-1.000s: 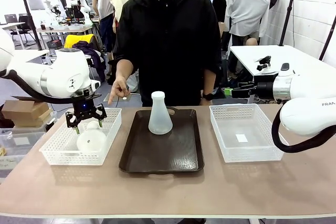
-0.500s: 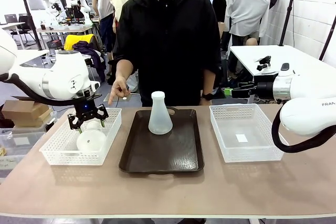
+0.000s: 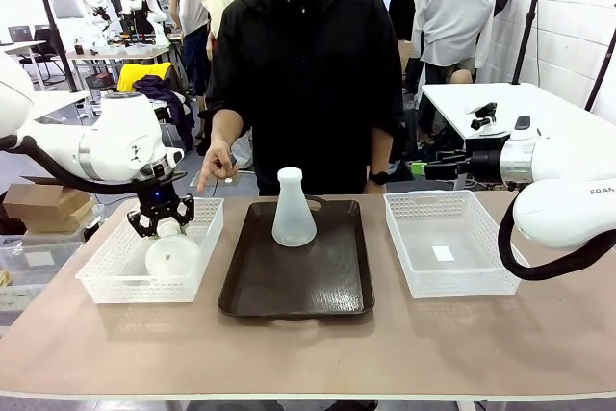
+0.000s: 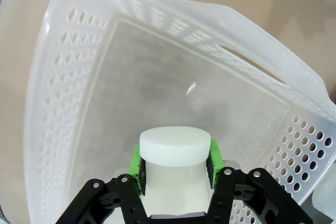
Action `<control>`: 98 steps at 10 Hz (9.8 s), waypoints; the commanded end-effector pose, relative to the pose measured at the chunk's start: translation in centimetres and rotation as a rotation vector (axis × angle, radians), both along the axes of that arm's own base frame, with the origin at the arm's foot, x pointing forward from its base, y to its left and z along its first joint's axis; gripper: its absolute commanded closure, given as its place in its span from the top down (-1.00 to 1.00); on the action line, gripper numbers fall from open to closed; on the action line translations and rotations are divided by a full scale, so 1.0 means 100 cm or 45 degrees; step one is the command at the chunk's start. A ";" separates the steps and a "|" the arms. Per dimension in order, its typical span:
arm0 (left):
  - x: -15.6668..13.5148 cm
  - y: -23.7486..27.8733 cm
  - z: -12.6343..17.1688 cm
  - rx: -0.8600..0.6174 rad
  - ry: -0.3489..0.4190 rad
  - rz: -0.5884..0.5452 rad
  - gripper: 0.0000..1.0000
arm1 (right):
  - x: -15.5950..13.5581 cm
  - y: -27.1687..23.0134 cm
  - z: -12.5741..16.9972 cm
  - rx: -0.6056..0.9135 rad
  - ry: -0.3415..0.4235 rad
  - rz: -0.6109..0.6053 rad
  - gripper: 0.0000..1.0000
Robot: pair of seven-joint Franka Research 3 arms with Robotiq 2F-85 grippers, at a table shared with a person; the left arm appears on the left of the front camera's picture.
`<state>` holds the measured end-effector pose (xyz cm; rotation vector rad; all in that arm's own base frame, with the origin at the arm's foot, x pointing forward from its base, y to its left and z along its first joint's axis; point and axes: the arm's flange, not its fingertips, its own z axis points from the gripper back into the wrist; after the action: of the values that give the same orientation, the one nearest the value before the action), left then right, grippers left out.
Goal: Prepare the laboratory tools.
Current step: Pick up the Big flask that the person points to, then place the picked Big flask upright in the Handle tray as directed by the person.
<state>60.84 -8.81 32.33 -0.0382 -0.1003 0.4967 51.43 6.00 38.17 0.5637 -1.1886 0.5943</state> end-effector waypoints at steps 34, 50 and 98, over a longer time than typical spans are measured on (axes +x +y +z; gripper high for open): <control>0.003 0.006 0.000 0.016 -0.001 0.006 -1.00 | 0.000 0.000 0.004 -0.005 0.011 0.003 1.00; -0.065 0.005 0.161 -0.518 -0.662 -0.782 -1.00 | 0.000 0.000 0.004 -0.005 0.011 0.003 1.00; -0.075 -0.153 -0.015 -1.450 -1.814 -2.274 1.00 | 0.000 0.000 0.004 -0.005 0.011 0.003 1.00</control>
<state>53.31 -24.30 30.09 -1.4956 -1.0695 -1.4162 51.46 6.07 38.17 0.5629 -1.1848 0.5922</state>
